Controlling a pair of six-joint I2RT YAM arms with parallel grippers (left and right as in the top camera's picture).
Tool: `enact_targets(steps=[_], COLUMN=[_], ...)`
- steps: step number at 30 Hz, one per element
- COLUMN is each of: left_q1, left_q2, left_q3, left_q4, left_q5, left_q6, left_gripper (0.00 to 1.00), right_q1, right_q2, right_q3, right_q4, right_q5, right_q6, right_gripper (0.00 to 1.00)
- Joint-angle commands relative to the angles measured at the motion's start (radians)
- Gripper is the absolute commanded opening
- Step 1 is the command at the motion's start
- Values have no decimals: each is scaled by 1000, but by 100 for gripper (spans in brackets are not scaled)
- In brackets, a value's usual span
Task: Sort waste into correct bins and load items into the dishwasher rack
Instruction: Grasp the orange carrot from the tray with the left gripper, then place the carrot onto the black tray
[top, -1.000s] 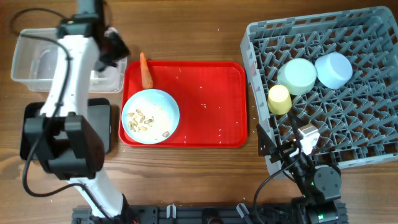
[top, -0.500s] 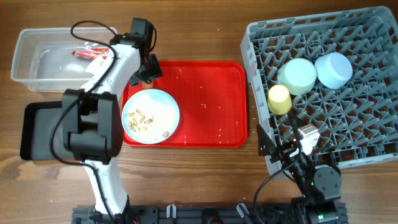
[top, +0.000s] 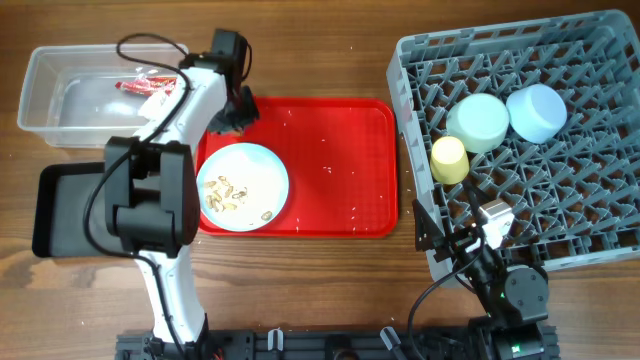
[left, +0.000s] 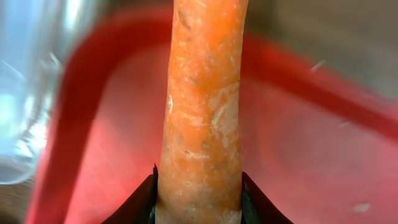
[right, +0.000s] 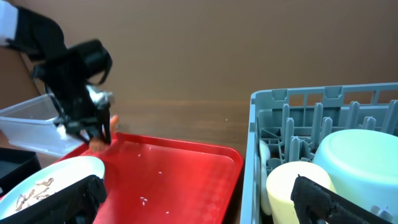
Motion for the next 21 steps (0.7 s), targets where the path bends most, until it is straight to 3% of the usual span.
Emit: enact_targets(steps=[1, 5, 8, 10, 13, 15, 21], left_q1=[24, 47, 76, 105, 181, 239, 456], left_q2=[-127, -233, -330, -389, -453, -483, -523], left_q3=[98, 115, 115, 114, 109, 83, -146], left_q4=[-11, -113, -302, -429, -539, -560, -498], left_q5=[5, 5, 12, 11, -3, -3, -3], left_q6=[-3, -38, -100, -112, -163, -172, -206], left_gripper=[32, 29, 42, 31, 26, 18, 7], right_q1=[-2, -2, -2, -2, -2, -2, -2], right_q2=[-13, -13, -13, -13, -13, -13, -13], right_q3=[-1, -1, -1, -1, -1, -1, -1], right_q4=[4, 4, 4, 4, 4, 4, 4], right_q5=[13, 13, 13, 13, 13, 13, 13], right_q6=[12, 11, 11, 11, 11, 11, 11], right_gripper=[100, 100, 100, 100, 100, 100, 100])
